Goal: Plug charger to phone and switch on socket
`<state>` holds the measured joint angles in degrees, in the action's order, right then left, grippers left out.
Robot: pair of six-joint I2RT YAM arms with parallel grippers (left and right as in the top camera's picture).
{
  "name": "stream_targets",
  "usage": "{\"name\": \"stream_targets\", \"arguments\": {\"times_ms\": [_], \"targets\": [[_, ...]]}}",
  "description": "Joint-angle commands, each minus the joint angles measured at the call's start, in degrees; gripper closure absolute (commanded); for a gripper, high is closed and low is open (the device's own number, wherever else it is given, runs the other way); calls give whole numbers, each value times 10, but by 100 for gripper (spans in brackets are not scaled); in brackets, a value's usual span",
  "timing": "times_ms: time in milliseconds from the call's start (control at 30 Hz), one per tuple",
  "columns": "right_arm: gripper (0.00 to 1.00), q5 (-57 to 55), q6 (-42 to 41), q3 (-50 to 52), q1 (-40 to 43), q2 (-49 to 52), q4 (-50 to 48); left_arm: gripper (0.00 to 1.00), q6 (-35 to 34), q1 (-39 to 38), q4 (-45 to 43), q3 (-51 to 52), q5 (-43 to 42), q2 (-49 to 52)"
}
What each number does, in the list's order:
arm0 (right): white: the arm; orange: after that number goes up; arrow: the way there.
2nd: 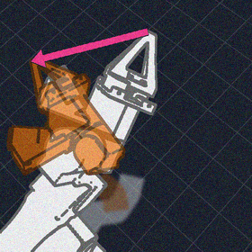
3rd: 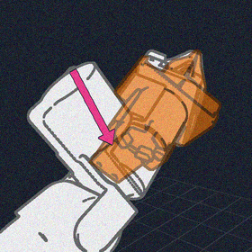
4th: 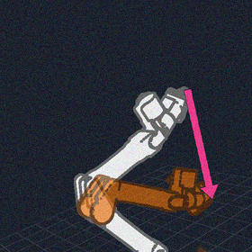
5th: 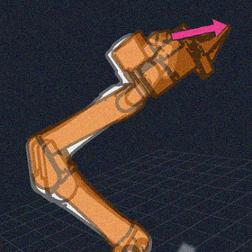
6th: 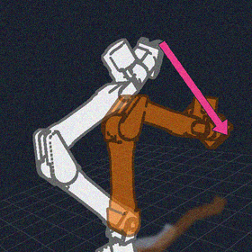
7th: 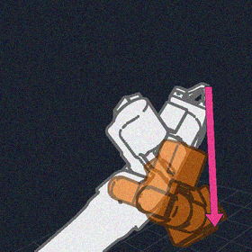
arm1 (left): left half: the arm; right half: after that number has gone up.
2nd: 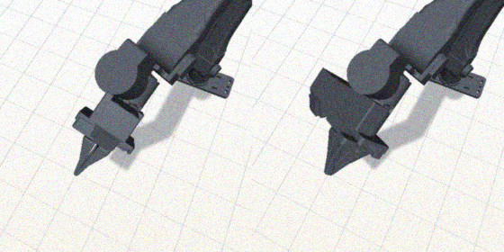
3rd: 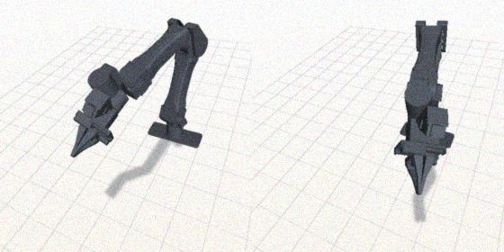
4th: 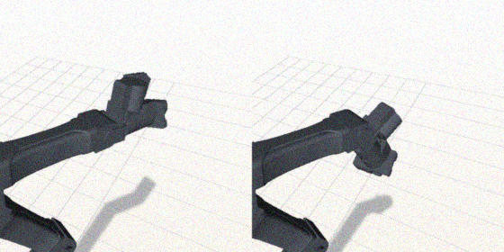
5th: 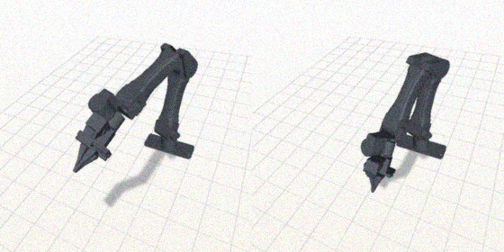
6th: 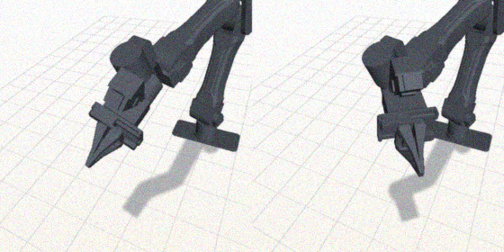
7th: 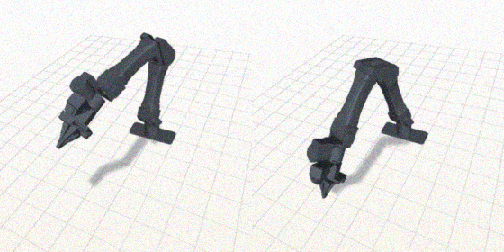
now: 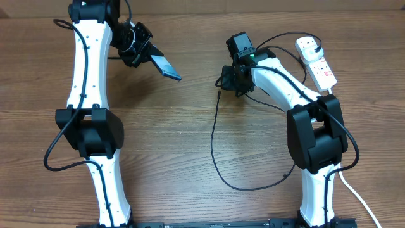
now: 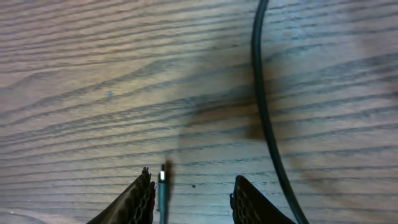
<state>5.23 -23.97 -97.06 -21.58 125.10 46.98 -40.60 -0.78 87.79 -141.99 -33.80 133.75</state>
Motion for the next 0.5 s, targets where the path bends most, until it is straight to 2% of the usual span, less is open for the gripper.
{"name": "stream_targets", "arguments": {"times_ms": [0,233,467], "targets": [[61,14,-2,3,-6,-14,-5,96,-11,-5,-12,-2,-1,-3],[62,24,-17,3,-12,-11,-10,96,-5,-5,-19,-2,14,-3],[68,26,-32,3,-25,19,-4,96,2,-5,-19,-2,14,-3]]}}
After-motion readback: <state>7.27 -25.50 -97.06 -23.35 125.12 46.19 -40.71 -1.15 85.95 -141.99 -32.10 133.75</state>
